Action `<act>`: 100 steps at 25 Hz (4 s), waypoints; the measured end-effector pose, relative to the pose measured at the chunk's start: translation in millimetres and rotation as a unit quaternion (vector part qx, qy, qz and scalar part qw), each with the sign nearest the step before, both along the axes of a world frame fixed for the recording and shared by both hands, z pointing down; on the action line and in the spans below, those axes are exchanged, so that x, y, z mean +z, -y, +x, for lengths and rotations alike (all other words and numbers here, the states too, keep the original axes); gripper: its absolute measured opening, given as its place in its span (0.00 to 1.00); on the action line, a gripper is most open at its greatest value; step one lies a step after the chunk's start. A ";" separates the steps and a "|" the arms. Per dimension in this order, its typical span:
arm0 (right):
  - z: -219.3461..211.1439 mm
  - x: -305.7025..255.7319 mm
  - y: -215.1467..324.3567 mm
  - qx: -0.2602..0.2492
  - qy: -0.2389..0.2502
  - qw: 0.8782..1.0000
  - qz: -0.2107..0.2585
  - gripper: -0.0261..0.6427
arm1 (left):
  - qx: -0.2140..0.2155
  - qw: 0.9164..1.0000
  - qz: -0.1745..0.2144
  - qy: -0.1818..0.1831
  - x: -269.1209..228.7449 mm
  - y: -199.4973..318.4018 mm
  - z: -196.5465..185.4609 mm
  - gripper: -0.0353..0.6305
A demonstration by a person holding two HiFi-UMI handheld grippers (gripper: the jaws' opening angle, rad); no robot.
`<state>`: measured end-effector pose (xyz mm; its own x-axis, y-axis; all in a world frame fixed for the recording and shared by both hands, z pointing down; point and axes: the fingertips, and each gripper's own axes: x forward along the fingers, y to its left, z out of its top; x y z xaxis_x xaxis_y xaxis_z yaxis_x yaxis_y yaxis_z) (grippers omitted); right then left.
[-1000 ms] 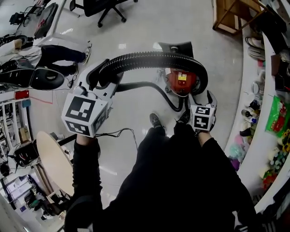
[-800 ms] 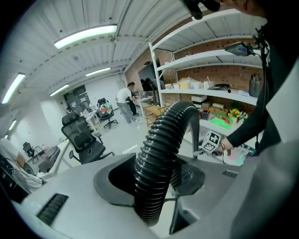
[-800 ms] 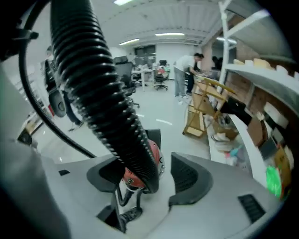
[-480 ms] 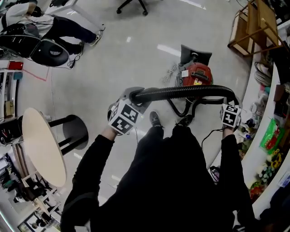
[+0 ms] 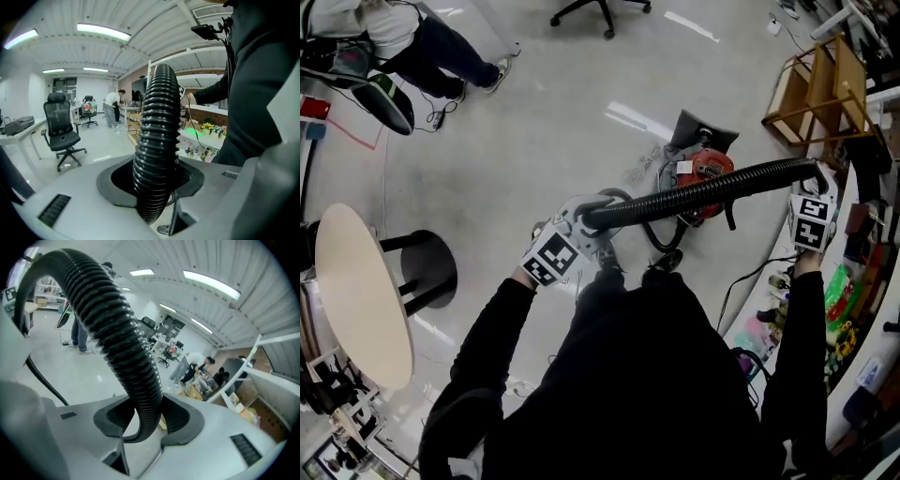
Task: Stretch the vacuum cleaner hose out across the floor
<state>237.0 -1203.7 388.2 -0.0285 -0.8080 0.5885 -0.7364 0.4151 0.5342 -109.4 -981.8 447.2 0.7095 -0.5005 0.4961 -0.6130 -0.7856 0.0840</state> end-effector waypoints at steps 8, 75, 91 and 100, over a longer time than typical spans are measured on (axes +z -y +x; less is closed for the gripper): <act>-193.9 -60.3 63.4 -0.154 -0.034 0.986 0.053 0.32 | -0.069 0.996 -0.009 -0.061 -18.5 -54.6 -79.5 0.31; -396.0 108.7 -567.2 -0.390 0.308 0.813 -0.303 0.47 | -0.281 0.838 -0.184 -0.429 -67.6 -197.5 -45.9 0.32; -459.2 107.4 -773.1 -0.479 0.269 0.718 -0.427 0.30 | -0.312 0.756 -0.279 -0.503 -29.8 -380.7 -151.2 0.38; -384.7 107.6 -885.6 -0.506 0.273 0.695 -0.433 0.29 | -0.352 0.739 -0.307 -0.485 -20.4 -502.5 -100.5 0.41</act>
